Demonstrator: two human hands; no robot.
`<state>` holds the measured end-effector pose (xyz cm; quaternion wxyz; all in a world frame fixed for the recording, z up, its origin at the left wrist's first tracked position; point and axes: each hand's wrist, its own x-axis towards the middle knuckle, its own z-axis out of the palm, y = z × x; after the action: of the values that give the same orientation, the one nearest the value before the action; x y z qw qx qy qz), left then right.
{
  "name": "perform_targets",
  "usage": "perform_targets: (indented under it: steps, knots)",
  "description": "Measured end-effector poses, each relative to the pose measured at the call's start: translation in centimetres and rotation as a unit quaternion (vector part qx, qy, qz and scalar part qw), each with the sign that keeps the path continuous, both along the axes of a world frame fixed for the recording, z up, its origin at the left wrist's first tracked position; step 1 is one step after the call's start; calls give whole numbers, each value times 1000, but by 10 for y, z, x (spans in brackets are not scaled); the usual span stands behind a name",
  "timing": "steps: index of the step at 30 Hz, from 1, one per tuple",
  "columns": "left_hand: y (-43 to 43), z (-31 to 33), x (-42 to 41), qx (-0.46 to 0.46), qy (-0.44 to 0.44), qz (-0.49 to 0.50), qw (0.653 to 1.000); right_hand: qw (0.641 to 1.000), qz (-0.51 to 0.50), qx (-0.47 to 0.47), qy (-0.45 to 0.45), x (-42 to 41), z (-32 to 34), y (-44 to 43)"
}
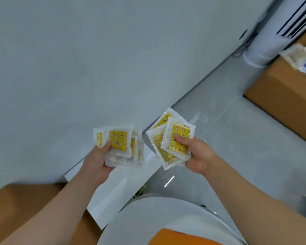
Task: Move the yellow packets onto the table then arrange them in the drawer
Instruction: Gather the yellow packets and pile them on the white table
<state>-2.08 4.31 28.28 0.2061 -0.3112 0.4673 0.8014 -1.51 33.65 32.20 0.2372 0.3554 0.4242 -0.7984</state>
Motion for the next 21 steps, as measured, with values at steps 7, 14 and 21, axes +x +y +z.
perform_targets:
  steps: [7, 14, 21]
  knots:
    - [145, 61, -17, -16, 46, -98, 994, 988, -146, -15, 41, 64, 42, 130]
    - [317, 88, 15, 1, 62, -200, 978, 959, -279, 4, 45, 162, 66, 259]
    - [489, 115, 70, 10, 73, -326, 943, 906, -419, 35, 51, 263, 81, 383]
